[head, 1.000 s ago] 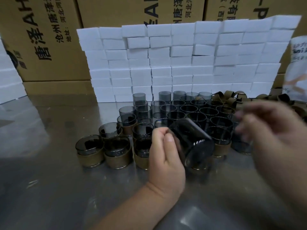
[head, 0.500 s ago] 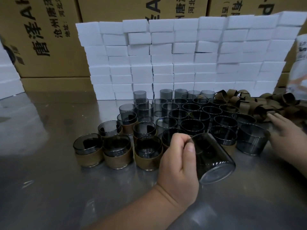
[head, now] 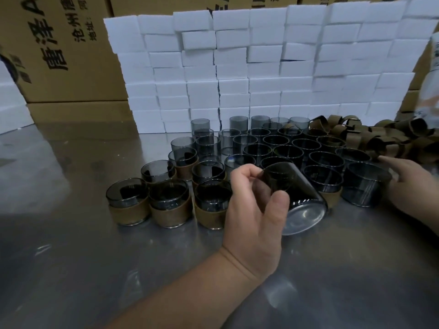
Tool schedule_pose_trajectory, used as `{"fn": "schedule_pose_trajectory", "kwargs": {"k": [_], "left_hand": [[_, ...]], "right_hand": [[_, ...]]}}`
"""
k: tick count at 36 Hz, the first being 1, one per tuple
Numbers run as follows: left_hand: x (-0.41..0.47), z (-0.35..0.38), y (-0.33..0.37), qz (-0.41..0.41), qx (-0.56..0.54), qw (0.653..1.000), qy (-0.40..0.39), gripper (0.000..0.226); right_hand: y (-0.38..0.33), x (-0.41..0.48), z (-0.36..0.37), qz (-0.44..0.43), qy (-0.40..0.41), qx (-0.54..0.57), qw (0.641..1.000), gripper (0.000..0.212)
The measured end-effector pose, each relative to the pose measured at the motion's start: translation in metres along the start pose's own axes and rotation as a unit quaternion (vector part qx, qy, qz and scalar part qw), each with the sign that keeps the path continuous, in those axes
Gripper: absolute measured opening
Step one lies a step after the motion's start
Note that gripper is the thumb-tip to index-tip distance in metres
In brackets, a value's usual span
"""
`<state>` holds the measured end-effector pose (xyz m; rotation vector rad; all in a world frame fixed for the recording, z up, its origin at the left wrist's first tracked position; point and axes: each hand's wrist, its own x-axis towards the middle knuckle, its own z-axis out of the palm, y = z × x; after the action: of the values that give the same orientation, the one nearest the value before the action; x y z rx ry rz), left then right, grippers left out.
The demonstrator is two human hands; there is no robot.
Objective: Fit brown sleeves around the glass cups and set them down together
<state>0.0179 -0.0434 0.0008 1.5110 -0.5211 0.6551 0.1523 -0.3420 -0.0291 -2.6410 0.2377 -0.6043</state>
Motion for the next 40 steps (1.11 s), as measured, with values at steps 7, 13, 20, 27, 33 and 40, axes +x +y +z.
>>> {"fn": "schedule_pose_trajectory", "kwargs": {"k": [7, 13, 20, 27, 33, 40], "left_hand": [[0.005, 0.001, -0.002, -0.048, -0.005, 0.999, -0.016, 0.076], [0.0, 0.005, -0.003, -0.059, 0.03, 0.997, -0.042, 0.067], [0.001, 0.003, -0.005, -0.062, 0.006, 0.998, 0.008, 0.064], [0.0, 0.0, -0.006, -0.062, 0.012, 0.998, 0.013, 0.064], [0.002, -0.001, -0.006, -0.065, 0.016, 0.998, 0.02, 0.061], [0.001, -0.001, -0.003, -0.063, 0.004, 0.998, 0.015, 0.064]], "right_hand": [[0.0, 0.001, -0.004, 0.021, -0.008, 0.034, 0.999, 0.049], [-0.008, 0.001, -0.01, 0.024, 0.023, 0.031, 0.999, 0.052], [-0.01, 0.003, -0.011, 0.023, 0.028, 0.022, 0.999, 0.054], [-0.012, 0.021, -0.012, -0.009, -0.015, 0.011, 1.0, 0.056], [-0.018, 0.023, -0.013, -0.03, -0.016, 0.004, 0.999, 0.068], [-0.025, 0.03, -0.019, -0.094, -0.08, -0.035, 0.992, 0.082]]}}
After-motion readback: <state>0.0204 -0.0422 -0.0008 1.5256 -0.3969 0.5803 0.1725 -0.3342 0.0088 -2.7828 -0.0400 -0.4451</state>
